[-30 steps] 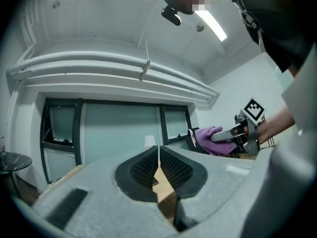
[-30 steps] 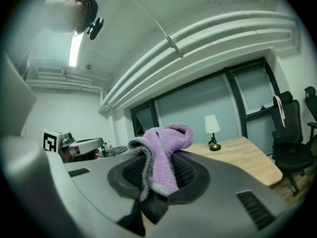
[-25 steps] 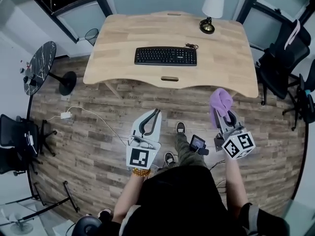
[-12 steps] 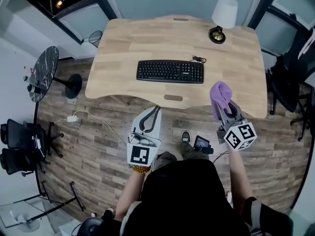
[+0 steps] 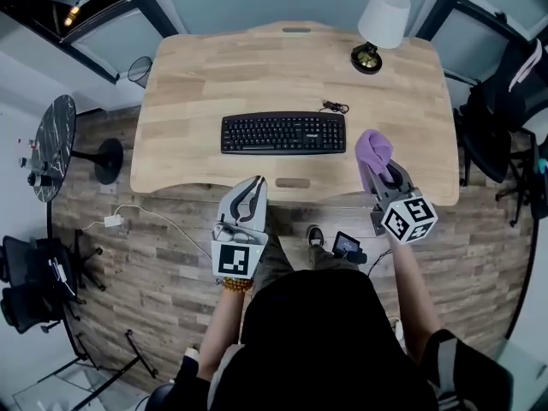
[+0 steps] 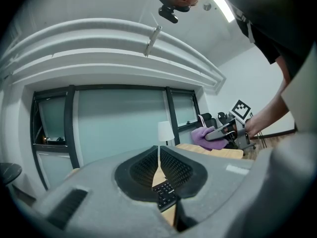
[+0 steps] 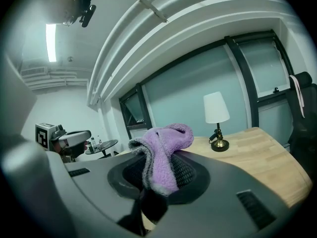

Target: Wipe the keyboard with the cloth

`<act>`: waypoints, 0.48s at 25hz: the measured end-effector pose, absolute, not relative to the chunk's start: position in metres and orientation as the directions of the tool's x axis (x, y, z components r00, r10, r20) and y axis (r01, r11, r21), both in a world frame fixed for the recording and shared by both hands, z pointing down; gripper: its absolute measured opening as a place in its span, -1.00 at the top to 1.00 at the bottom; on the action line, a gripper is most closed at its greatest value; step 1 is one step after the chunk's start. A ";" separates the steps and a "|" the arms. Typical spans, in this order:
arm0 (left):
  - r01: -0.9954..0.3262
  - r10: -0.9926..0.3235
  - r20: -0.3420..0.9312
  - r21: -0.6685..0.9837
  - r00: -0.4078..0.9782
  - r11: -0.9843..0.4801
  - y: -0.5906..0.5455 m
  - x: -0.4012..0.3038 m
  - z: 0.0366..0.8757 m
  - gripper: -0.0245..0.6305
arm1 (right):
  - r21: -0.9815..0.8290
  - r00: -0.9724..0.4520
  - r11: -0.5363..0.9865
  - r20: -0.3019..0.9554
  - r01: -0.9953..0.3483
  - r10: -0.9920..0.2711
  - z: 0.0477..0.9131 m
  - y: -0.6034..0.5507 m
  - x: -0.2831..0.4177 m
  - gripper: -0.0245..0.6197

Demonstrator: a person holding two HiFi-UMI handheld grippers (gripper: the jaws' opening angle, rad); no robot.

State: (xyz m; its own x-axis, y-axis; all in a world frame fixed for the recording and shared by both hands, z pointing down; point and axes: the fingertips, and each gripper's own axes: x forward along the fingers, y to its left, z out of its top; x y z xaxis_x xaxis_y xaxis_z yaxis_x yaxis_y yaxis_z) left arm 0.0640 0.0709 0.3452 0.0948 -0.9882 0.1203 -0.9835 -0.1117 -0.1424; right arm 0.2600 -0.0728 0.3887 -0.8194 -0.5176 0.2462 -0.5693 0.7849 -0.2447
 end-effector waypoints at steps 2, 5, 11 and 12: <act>-0.979 -0.984 0.123 -0.141 0.131 -0.148 0.055 0.049 0.354 0.84 | -0.234 -0.799 0.768 0.269 -0.596 -0.538 0.396 -0.083 0.250 0.68; -0.969 -0.973 0.134 -0.136 0.190 -0.208 0.034 0.018 0.367 0.84 | -0.218 -0.762 0.738 0.309 -0.639 -0.568 0.408 -0.097 0.231 0.68; -0.931 -0.939 0.171 -0.162 0.299 -0.326 0.007 -0.064 0.396 0.84 | -0.189 -0.687 0.676 0.386 -0.712 -0.615 0.434 -0.119 0.183 0.68; -0.926 -0.932 0.181 -0.159 0.314 -0.342 0.004 -0.079 0.403 0.83 | -0.181 -0.676 0.669 0.397 -0.721 -0.621 0.439 -0.123 0.175 0.68</act>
State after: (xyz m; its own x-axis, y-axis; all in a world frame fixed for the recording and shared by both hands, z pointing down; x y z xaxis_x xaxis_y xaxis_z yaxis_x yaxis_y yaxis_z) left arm -0.0794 0.0042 0.4026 0.3136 -0.9321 0.1812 -0.9259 -0.3425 -0.1593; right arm 0.1748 -0.1234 0.4388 -0.6758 -0.6212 0.3967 -0.7210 0.6691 -0.1805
